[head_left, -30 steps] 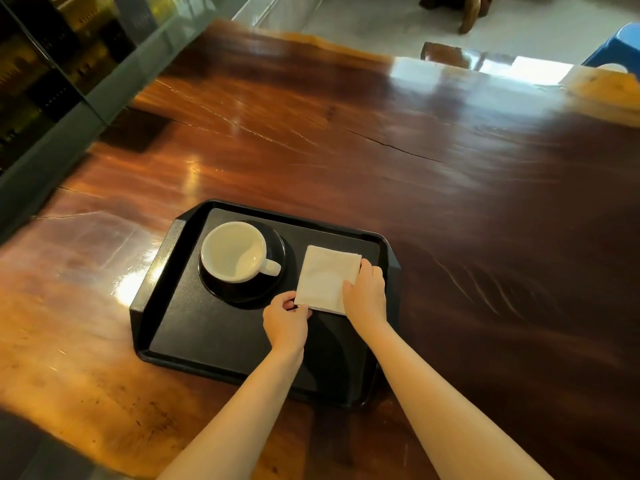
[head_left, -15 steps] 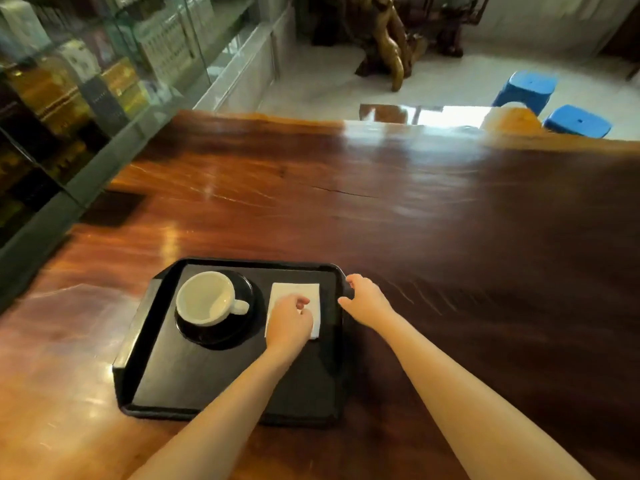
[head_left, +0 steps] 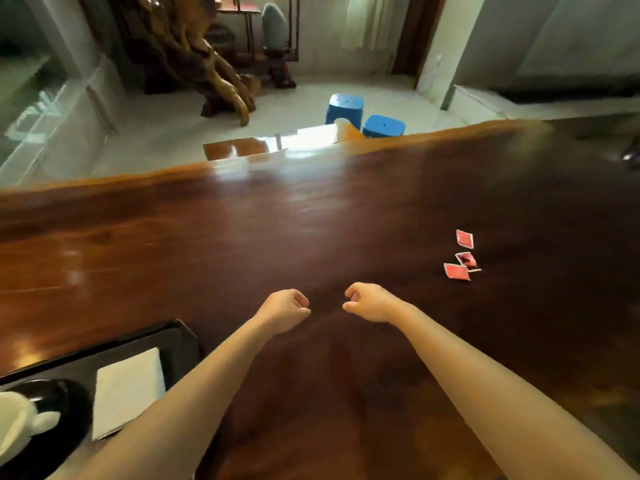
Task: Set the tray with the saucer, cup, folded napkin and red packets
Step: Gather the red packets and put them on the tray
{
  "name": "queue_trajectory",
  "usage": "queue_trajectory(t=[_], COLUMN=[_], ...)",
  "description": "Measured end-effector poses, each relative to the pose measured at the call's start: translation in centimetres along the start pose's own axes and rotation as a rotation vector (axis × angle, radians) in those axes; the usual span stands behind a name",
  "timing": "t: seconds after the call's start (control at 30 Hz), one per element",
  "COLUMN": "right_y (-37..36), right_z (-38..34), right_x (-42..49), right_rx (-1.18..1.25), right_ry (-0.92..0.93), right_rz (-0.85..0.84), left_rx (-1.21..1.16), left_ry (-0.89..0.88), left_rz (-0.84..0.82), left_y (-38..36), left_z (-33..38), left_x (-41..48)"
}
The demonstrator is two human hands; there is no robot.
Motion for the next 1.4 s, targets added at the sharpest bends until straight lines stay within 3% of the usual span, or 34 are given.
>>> queue_trajectory(t=[0.33,0.57,0.73,1.03,1.27,1.4], right_y=[9.6,14.9,18.5,18.2,17.9,17.7], right_z=[23.3,33.9,38.0,40.3,41.7,42.2], right_x=[2.1,7.1,10.8,15.5,16.3,15.8], right_rx=[0.09,0.07,0.108,0.19,0.324,0.594], right_ry=[-0.179,-0.246,-0.352,-0.336,-0.37,-0.32], right_rz=[0.174,0.313,0.484,0.491,0.467,0.477], left_rx=[0.031,0.102,0.161,0.259,0.147,0.009], left_ry=[-0.029,-0.051,-0.126,-0.16,-0.082,-0.01], left_rz=[-0.072,-0.06,0.046,0.076,0.043,0.028], left_y=[-14.7,-22.1,-24.1,-28.2,-28.1,-26.8], left_z=[15.2,23.1,27.2,29.3,28.1,27.1], left_x=[9.2,16.6,21.8,27.2,27.8,27.8])
Point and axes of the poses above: each hand's wrist, its own x-axis towards the middle knuckle, its own y-axis out of the back of the hand, z = x × y, the point moved 10 cm from there along x, towards the middle knuckle, and after that the axes turned 1 degree about x, right-handed, at the moved point
